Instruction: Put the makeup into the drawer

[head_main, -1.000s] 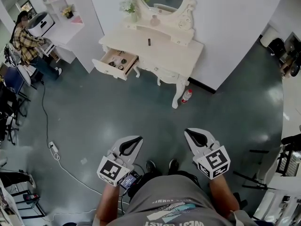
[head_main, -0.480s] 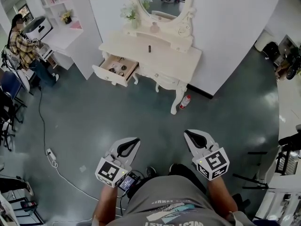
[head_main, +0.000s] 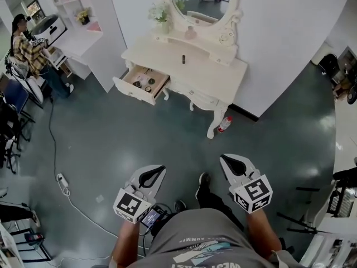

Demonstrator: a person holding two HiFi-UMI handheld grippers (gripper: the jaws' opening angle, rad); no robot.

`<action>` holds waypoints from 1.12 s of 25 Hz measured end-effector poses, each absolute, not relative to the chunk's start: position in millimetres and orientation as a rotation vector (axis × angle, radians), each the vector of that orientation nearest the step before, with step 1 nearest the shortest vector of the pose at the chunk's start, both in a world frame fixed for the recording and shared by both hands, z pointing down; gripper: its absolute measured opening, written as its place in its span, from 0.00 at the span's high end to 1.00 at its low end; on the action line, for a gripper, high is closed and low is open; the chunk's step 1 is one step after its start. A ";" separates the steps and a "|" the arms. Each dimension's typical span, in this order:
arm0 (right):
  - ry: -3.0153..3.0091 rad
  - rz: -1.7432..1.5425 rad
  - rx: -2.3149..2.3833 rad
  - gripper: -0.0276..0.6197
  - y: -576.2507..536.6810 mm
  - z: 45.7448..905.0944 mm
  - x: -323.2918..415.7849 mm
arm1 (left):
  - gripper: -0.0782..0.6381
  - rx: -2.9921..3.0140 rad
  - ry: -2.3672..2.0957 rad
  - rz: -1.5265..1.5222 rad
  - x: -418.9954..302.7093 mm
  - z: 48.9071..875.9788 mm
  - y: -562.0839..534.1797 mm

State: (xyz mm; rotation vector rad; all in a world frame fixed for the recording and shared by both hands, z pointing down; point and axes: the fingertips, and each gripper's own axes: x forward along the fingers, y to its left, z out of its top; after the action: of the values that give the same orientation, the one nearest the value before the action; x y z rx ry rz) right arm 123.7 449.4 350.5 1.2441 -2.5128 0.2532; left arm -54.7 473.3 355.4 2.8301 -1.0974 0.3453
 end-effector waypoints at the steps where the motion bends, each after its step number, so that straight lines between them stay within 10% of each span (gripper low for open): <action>1: -2.520 0.257 1.233 0.95 440.4 350.8 124.5 | 0.89 2.819 -1.115 0.347 -54.7 354.1 466.9; 28: -2.689 0.258 0.959 0.95 174.9 351.3 203.3 | 0.89 2.707 -1.368 0.435 48.8 338.2 243.3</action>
State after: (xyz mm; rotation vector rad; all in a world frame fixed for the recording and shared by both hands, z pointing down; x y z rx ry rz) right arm 203.3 174.9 351.3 0.9592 -2.6891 0.2578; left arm 48.8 243.3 338.2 2.7071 -1.3675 0.4354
